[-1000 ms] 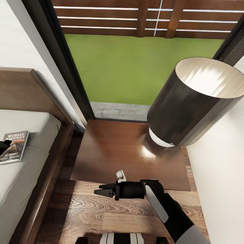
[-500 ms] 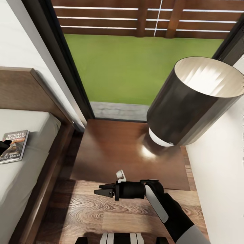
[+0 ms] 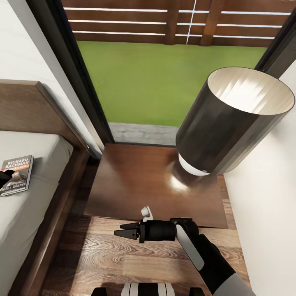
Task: In the bedroom, move the book from the bed onto either nightstand, and place the two sandals side by side next to the bed.
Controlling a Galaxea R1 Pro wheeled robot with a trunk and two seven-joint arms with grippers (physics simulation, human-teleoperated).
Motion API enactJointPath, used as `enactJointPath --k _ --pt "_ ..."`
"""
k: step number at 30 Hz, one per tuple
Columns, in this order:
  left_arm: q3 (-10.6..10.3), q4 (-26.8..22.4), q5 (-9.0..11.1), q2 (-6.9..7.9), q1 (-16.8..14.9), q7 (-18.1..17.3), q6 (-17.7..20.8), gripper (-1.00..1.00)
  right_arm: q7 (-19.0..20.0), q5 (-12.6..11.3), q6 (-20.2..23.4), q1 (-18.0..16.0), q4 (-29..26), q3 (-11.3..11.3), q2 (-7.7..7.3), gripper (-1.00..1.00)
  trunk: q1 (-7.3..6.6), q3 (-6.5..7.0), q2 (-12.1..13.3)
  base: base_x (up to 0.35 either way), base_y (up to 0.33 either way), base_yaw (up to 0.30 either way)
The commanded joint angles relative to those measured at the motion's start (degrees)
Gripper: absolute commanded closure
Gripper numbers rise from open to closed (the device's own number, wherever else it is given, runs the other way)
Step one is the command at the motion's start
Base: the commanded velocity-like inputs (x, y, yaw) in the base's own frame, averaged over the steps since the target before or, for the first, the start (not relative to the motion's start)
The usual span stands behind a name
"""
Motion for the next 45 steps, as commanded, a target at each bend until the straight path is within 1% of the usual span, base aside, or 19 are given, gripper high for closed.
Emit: enactJointPath --k 1,13,20,38,45 --pt "0.06 -0.09 0.6 -0.01 -0.02 0.31 0.32 -1.0 -0.02 -0.29 0.34 -0.03 0.01 0.02 0.0 -1.0 0.0 -0.03 -0.01 0.0 0.0 0.0" --pt "0.06 -0.09 0.6 -0.01 -0.02 0.31 0.32 -1.0 -0.03 -0.29 0.34 -0.03 0.01 0.02 0.0 -1.0 0.0 -0.03 -0.01 0.0 -0.001 0.0" --pt "0.06 -0.09 0.6 -0.01 -0.02 0.31 0.32 -1.0 -0.02 -0.29 0.34 -0.03 0.01 0.02 0.0 -1.0 0.0 -0.03 -0.01 0.0 -0.119 0.0" --pt "0.06 -0.09 0.6 -0.01 -0.02 0.31 0.32 -1.0 -0.02 -0.29 0.34 -0.03 0.01 0.05 0.0 -1.0 0.0 -0.03 -0.01 0.0 -0.004 0.0" --pt "0.06 -0.09 0.6 -0.05 -0.02 0.31 0.32 -1.0 -0.02 -0.29 0.34 -0.03 0.01 0.03 0.0 -1.0 0.0 -0.03 -0.01 -0.082 -0.072 0.0"
